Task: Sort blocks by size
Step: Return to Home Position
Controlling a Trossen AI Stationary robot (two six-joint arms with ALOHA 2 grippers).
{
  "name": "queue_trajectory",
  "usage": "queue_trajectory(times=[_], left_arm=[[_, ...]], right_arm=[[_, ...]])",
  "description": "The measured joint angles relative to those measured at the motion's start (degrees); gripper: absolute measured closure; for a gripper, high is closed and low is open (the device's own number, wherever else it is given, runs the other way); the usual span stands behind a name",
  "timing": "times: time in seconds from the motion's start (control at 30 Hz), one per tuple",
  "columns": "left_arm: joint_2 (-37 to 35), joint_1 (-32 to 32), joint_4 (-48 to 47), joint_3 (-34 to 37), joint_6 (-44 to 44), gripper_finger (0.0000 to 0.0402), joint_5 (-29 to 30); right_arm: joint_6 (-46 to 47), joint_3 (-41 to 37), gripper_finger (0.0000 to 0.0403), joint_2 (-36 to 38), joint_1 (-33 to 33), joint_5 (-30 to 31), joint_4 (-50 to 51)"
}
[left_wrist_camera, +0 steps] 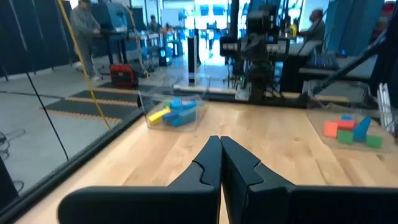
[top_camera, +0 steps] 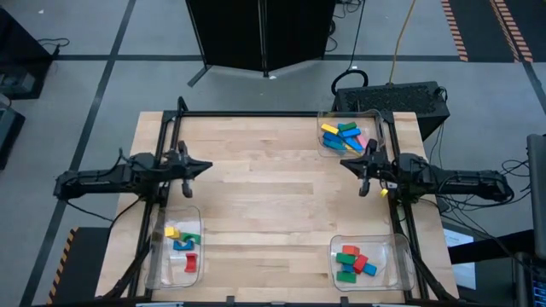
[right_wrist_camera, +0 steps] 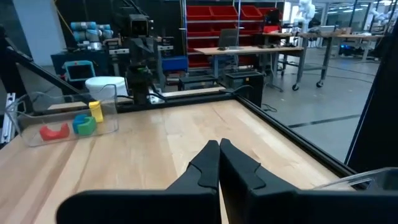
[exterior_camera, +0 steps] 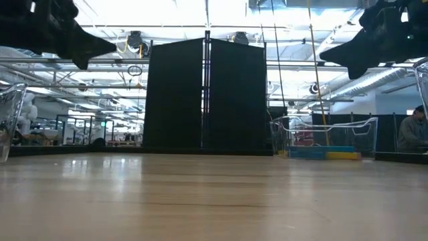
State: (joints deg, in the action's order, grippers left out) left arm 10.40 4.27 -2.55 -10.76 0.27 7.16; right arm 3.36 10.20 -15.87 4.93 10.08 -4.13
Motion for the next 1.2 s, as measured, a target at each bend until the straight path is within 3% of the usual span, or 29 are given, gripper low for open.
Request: queue_trajectory(times=[0.17,0.27,0.83,1.07,1.2], left_arm=[[-7.6,0.0,-5.2,-0.1,-1.4,0.0401,0.1],[-10.4,0.0,-7.8,-0.1,-1.5,0.0401,-1.0],[-10.4,-0.3,-11.0,-0.5,-2.6,0.0401,-3.9],[-10.4,-0.3,-13.0,-0.4,-3.0,0.0401,-3.9],[-10.4,-0.3,-13.0,-0.4,-3.0,0.0401,-3.9]], right_arm=[[0.4,0.0,0.0403,1.5,0.0,-0.5,2.0],[0.4,0.0,0.0403,2.6,0.0,-4.5,2.9],[0.3,-0.1,0.0403,11.2,-0.1,-5.7,9.4],[1.2,-8.9,0.0403,15.8,-0.2,-5.7,1.7],[2.6,-9.4,0.0403,15.2,-0.2,-5.9,2.1]])
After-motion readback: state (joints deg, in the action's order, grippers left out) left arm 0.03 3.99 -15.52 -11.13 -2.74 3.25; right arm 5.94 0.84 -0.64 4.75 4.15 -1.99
